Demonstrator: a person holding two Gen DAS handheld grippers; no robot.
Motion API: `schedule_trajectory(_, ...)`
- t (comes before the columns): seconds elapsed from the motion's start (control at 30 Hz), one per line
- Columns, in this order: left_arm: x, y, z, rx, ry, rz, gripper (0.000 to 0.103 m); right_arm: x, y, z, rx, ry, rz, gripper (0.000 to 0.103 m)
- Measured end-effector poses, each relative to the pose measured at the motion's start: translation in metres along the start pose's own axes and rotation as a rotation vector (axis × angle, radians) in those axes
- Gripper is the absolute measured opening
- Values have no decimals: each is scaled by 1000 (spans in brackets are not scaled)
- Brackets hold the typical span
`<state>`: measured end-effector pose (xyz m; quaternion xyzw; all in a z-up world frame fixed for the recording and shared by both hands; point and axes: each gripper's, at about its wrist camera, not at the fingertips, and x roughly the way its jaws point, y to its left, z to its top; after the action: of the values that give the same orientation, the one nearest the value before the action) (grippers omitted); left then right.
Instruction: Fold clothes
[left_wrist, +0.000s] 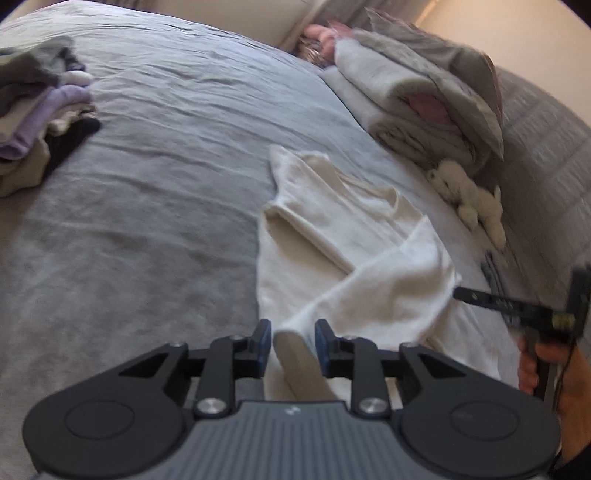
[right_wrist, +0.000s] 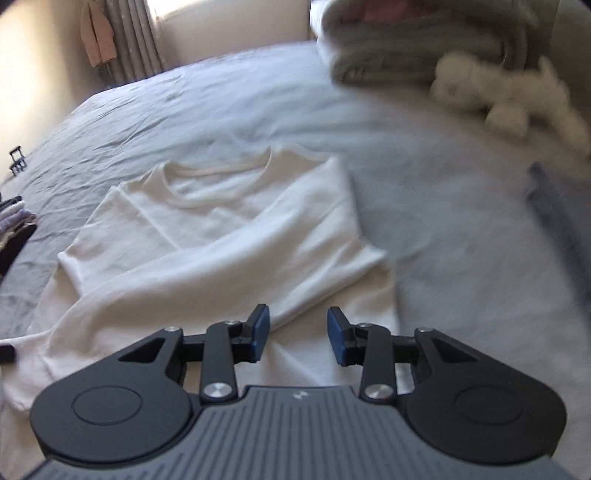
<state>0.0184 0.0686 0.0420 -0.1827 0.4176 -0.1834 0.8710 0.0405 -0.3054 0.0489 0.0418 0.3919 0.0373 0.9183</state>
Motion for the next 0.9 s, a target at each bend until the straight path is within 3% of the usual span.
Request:
schedule_trajectory(0.07, 1, -1, 2, 1, -7, 7, 30, -12, 9, -3, -31, -40, 15, 37)
schedule_trajectory(0.3, 12, -17, -4, 86, 22, 41, 32, -26, 70, -22, -161, -2, 341, 37)
schedule_trajectory(0.5, 13, -13, -5, 88, 7, 70, 25, -1, 88, -32, -62, 133, 370, 37)
schedule_trajectory(0.67, 11, -17, -5, 98, -3, 53, 14, 1, 74, -35, 120, 141, 407, 37)
schedule_trajectory(0.7, 12, -17, -6, 104, -2, 54, 12, 2, 72, -36, 151, 142, 401, 30)
schedule_trajectory(0.73, 11, -18, -6, 107, -3, 54, 11, 2, 71, -37, 177, 144, 397, 13)
schedule_trajectory(0.9, 4, -21, -8, 124, 0, 30, 9, -13, 58, -33, 247, 141, 444, 7)
